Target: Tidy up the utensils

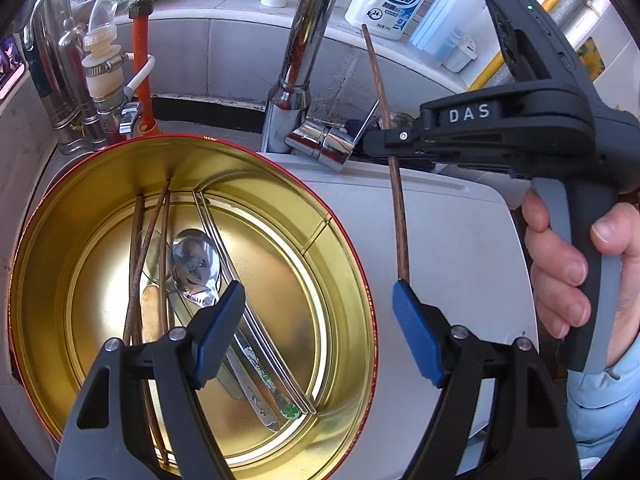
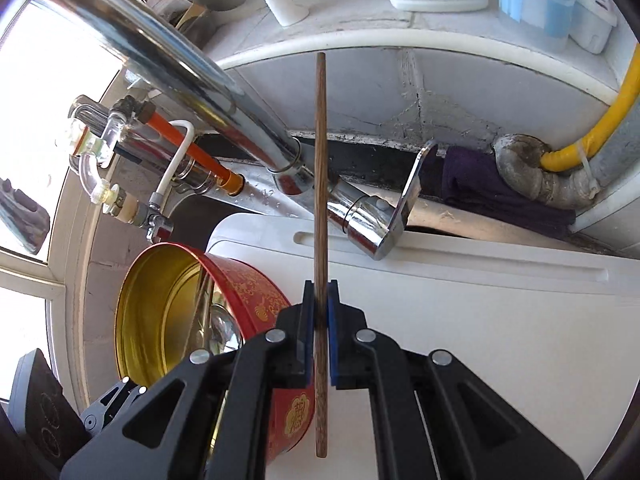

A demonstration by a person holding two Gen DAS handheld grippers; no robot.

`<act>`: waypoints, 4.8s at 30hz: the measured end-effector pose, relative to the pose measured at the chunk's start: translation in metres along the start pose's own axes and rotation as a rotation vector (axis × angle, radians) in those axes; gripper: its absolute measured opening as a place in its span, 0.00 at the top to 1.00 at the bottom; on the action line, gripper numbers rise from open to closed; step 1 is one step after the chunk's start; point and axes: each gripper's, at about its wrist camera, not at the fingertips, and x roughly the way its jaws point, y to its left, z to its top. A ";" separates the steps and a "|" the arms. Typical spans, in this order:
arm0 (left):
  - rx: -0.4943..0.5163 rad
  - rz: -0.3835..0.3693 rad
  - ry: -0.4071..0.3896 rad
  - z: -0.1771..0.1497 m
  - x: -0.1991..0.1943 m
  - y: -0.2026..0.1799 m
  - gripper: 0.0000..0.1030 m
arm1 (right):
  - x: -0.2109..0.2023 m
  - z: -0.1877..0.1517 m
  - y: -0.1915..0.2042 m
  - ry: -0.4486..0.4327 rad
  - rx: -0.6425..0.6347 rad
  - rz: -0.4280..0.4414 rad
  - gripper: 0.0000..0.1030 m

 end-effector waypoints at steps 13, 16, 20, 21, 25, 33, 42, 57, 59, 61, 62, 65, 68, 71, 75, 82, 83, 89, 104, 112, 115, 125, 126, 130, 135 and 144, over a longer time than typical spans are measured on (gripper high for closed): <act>0.136 -0.093 -0.105 -0.021 -0.034 -0.046 0.70 | -0.073 -0.039 0.039 -0.093 -0.059 0.078 0.93; 0.129 -0.134 -0.076 -0.027 -0.035 -0.043 0.93 | -0.074 -0.048 0.052 -0.096 -0.077 0.074 0.93; 0.111 -0.115 -0.086 -0.036 -0.046 -0.034 0.93 | -0.071 -0.056 0.069 -0.087 -0.105 0.095 0.93; 0.109 -0.099 -0.094 -0.039 -0.050 -0.032 0.93 | -0.070 -0.057 0.074 -0.088 -0.114 0.100 0.93; 0.079 -0.073 -0.116 -0.048 -0.061 -0.019 0.93 | -0.066 -0.062 0.097 -0.077 -0.155 0.118 0.93; -0.007 -0.025 -0.131 -0.068 -0.076 0.017 0.93 | -0.040 -0.069 0.141 -0.020 -0.225 0.152 0.93; -0.089 0.004 -0.101 -0.085 -0.078 0.056 0.93 | -0.005 -0.073 0.175 0.052 -0.248 0.175 0.93; -0.193 0.148 0.040 -0.087 -0.049 0.093 0.32 | 0.061 -0.058 0.116 0.292 0.069 0.127 0.28; -0.225 0.146 -0.007 -0.087 -0.059 0.103 0.31 | 0.058 -0.056 0.109 0.266 0.080 0.118 0.28; -0.221 0.157 -0.005 -0.087 -0.063 0.107 0.31 | 0.057 -0.054 0.104 0.273 0.103 0.142 0.28; -0.219 0.155 -0.004 -0.087 -0.064 0.107 0.31 | 0.056 -0.054 0.104 0.272 0.108 0.146 0.28; -0.218 0.151 0.002 -0.089 -0.064 0.109 0.31 | 0.052 -0.053 0.107 0.262 0.082 0.138 0.28; -0.216 0.151 0.005 -0.089 -0.063 0.109 0.31 | 0.052 -0.055 0.112 0.266 0.072 0.143 0.28; -0.218 0.153 0.005 -0.087 -0.061 0.110 0.31 | 0.052 -0.057 0.116 0.267 0.056 0.134 0.28; -0.220 0.154 -0.002 -0.086 -0.062 0.109 0.31 | 0.053 -0.058 0.117 0.266 0.052 0.126 0.28; -0.216 0.156 -0.002 -0.087 -0.063 0.106 0.31 | 0.048 -0.057 0.111 0.257 0.058 0.117 0.28; -0.215 0.156 -0.002 -0.087 -0.062 0.105 0.31 | 0.048 -0.057 0.111 0.256 0.058 0.117 0.28; -0.216 0.155 -0.009 -0.087 -0.064 0.103 0.31 | 0.045 -0.058 0.108 0.257 0.058 0.109 0.28; -0.212 0.148 -0.012 -0.086 -0.063 0.099 0.31 | 0.041 -0.061 0.106 0.246 0.058 0.092 0.28; -0.201 0.132 -0.016 -0.085 -0.062 0.098 0.31 | 0.038 -0.065 0.106 0.232 0.025 0.071 0.28; -0.196 0.126 -0.030 -0.087 -0.061 0.097 0.31 | 0.034 -0.069 0.109 0.213 -0.007 0.063 0.28; -0.203 0.105 -0.048 -0.084 -0.060 0.099 0.31 | 0.030 -0.083 0.114 0.200 -0.089 0.030 0.28; -0.203 0.103 -0.047 -0.084 -0.059 0.099 0.31 | 0.030 -0.084 0.113 0.203 -0.092 0.028 0.28; -0.175 0.116 -0.066 -0.084 -0.058 0.095 0.30 | 0.030 -0.087 0.109 0.202 -0.090 0.016 0.28; -0.130 0.122 -0.146 -0.085 -0.063 0.089 0.17 | 0.028 -0.087 0.104 0.196 -0.085 0.011 0.28; -0.140 0.109 -0.233 -0.089 -0.066 0.089 0.14 | 0.020 -0.089 0.102 0.183 -0.087 0.024 0.28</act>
